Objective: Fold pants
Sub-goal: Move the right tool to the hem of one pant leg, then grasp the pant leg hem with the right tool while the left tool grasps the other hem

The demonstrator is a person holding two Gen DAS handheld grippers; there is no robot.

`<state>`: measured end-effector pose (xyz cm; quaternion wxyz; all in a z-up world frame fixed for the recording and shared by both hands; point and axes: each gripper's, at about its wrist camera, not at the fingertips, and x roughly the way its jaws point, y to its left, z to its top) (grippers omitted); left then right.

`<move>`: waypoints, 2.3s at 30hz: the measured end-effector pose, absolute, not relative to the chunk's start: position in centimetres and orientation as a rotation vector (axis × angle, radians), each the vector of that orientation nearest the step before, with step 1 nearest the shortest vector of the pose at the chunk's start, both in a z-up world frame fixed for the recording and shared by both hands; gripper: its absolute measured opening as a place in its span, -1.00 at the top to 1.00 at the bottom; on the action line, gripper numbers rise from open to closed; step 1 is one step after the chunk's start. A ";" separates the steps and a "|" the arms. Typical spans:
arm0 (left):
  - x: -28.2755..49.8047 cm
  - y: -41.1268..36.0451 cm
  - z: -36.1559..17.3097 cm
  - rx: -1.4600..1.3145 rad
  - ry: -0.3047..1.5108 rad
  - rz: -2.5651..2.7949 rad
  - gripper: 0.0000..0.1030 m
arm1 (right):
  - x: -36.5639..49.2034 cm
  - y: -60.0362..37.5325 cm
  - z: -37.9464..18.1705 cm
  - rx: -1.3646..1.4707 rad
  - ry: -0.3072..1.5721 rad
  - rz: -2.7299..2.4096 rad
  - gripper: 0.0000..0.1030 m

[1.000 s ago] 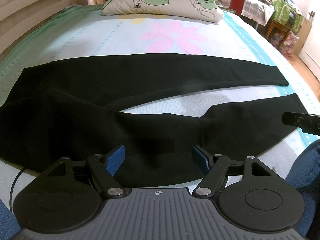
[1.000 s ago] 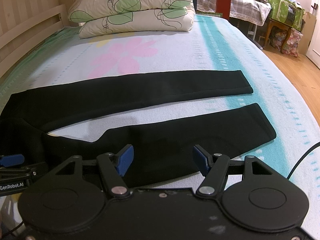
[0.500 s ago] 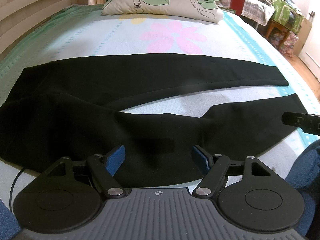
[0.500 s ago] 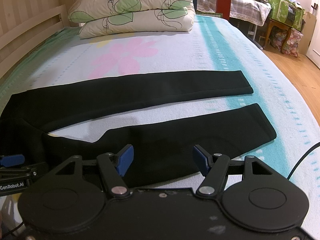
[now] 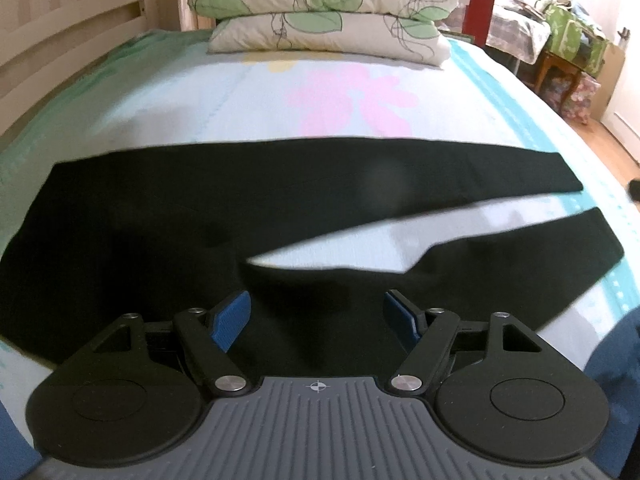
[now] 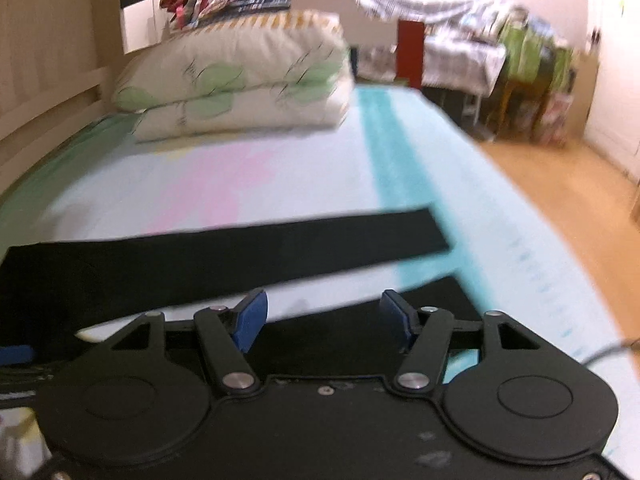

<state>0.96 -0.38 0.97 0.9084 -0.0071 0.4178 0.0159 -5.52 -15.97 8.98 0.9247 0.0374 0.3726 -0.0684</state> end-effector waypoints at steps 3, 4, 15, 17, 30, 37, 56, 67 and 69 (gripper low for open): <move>1.7 -0.9 1.2 -0.011 0.856 0.029 -0.40 | -4.9 -18.2 9.5 0.094 0.752 -0.152 -0.30; 2.0 -1.2 1.4 -0.008 0.848 0.030 -0.40 | -4.5 -19.1 9.3 0.100 0.771 -0.162 -0.30; 3.9 -2.6 -1.2 0.013 0.911 -0.037 -0.40 | -1.0 -26.3 2.0 0.070 0.986 -0.227 -0.24; 3.9 -2.5 -1.9 0.021 0.931 -0.031 -0.40 | -0.7 -27.2 0.8 0.069 1.005 -0.264 -0.24; 3.8 -2.5 -3.6 0.044 1.011 -0.018 -0.40 | -0.7 -33.0 -3.9 0.346 1.052 -0.407 -0.31; 3.8 -2.0 -3.8 0.016 1.025 -0.004 -0.40 | 0.8 -31.7 -4.2 0.284 1.035 -0.427 0.77; 4.4 -1.0 -4.7 -0.001 1.057 0.040 -0.40 | -5.8 -31.8 -2.8 0.076 1.150 -0.466 0.83; 4.5 -1.3 -5.8 0.064 1.089 0.018 -0.44 | -7.3 -33.4 1.1 0.239 1.057 -0.426 0.55; 4.3 -1.3 -5.4 0.079 1.072 0.003 -0.44 | -8.2 -34.0 1.5 0.307 1.053 -0.406 0.54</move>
